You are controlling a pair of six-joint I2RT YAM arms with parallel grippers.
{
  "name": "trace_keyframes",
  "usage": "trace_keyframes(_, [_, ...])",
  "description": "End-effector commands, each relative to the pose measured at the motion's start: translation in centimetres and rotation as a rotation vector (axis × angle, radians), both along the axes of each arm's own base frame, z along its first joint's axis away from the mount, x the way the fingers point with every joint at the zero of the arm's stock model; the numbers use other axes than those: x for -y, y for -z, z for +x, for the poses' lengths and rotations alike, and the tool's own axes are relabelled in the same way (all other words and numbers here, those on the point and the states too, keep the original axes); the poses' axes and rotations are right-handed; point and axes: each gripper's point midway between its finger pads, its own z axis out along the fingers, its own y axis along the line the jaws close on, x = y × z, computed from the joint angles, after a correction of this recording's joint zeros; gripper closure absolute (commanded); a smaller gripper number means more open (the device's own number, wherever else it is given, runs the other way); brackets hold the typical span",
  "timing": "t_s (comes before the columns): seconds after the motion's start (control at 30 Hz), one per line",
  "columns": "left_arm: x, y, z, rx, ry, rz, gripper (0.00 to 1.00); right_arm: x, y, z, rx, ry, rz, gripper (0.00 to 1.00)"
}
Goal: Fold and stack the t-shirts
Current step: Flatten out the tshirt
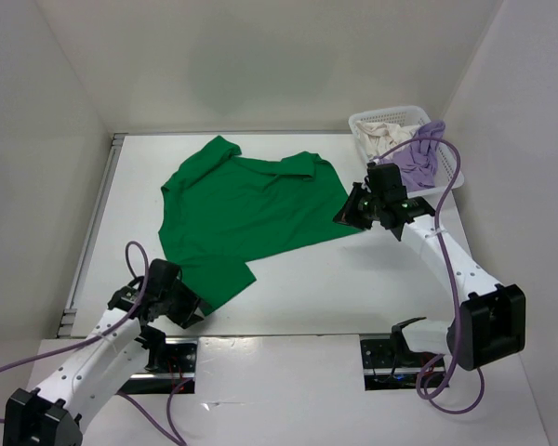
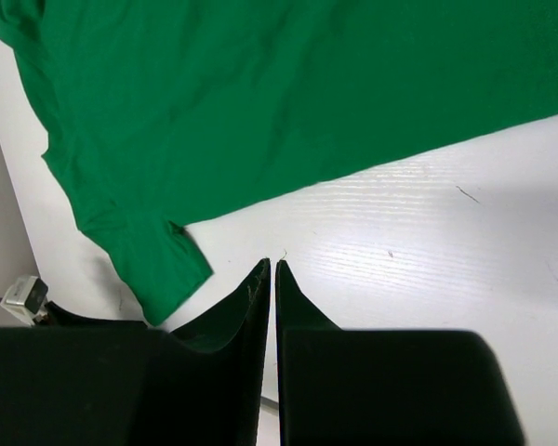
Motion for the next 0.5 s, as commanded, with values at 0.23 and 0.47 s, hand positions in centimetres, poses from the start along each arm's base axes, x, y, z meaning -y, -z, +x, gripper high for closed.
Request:
trace_keyframes(0.23, [-0.2,-0.6,2.6,0.059,-0.067,0.081,0.61,-0.3,-5.8,0.7,0.154,-0.002,0.055,0.87])
trace_keyframes(0.47, [1.0,-0.6,3.1,0.070,-0.019,0.131,0.57,0.3,-9.2,0.5,0.225,0.017,0.048,0.76])
